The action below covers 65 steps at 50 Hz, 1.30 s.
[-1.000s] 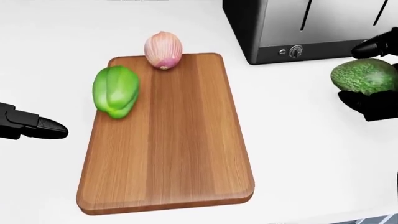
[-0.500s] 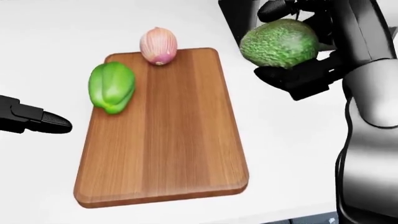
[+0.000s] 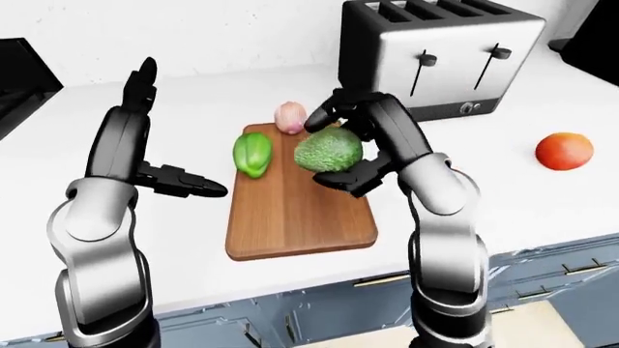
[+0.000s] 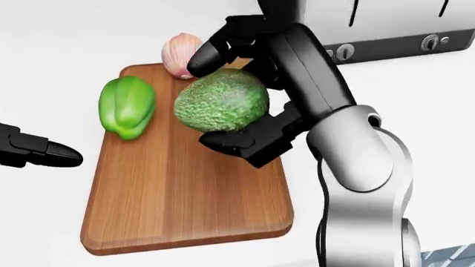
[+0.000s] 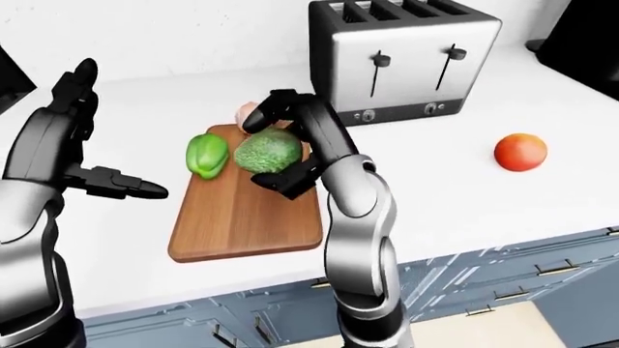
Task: Place the avocado, onion, tomato and bell pepper on the cutting board.
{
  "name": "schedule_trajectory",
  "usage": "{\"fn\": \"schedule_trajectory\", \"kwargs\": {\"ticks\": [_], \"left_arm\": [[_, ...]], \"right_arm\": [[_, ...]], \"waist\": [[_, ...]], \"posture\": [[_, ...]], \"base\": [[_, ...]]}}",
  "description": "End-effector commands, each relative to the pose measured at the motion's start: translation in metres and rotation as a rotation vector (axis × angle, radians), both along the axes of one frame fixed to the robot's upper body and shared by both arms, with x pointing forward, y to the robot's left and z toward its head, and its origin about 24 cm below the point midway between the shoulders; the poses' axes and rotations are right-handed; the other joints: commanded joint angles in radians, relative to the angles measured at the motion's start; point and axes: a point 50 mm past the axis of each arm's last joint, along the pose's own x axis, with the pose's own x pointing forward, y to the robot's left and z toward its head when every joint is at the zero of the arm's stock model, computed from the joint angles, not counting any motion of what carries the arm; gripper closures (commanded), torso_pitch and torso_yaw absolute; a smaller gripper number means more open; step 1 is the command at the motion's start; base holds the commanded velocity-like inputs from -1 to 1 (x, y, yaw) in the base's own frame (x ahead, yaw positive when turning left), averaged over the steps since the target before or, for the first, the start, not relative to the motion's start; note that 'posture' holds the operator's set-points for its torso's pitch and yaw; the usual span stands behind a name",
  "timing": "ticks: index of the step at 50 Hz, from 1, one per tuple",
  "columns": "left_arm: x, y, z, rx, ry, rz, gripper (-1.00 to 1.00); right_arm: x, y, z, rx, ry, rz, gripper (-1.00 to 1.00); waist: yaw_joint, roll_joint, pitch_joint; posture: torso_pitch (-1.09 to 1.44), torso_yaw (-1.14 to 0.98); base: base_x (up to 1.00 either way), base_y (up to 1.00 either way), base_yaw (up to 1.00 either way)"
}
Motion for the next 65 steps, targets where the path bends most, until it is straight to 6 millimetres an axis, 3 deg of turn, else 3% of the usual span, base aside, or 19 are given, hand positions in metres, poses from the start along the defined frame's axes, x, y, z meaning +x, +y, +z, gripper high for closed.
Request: {"fn": "schedule_trajectory", "kwargs": {"ticks": [1, 7, 17, 30, 65], "left_arm": [[-0.005, 0.001, 0.014, 0.025, -0.075, 0.012, -1.0], [-0.004, 0.0, 0.015, 0.026, -0.077, 0.011, -1.0], [-0.002, -0.002, 0.019, 0.031, -0.079, 0.008, -1.0], [-0.002, -0.001, 0.015, 0.028, -0.077, 0.01, -1.0], [-0.002, -0.001, 0.017, 0.034, -0.078, 0.011, -1.0]], "right_arm": [[-0.009, 0.002, 0.019, 0.015, -0.099, 0.019, 0.4], [-0.038, 0.006, 0.021, 0.024, -0.086, 0.081, 0.4], [-0.025, 0.023, 0.012, 0.013, -0.064, 0.159, 0.35], [-0.035, 0.031, 0.003, 0.008, -0.043, 0.191, 0.25], [-0.031, 0.033, -0.02, 0.0, 0.009, 0.197, -0.38]], "waist": [[-0.001, 0.005, -0.027], [0.001, 0.007, -0.023], [-0.006, 0.015, -0.026], [-0.007, 0.017, -0.025], [-0.006, 0.019, -0.03]], "posture": [[0.0, 0.0], [0.0, 0.0], [0.0, 0.0], [0.0, 0.0], [0.0, 0.0]], "base": [[0.0, 0.0, 0.0], [0.0, 0.0, 0.0], [0.0, 0.0, 0.0], [0.0, 0.0, 0.0], [0.0, 0.0, 0.0]]}}
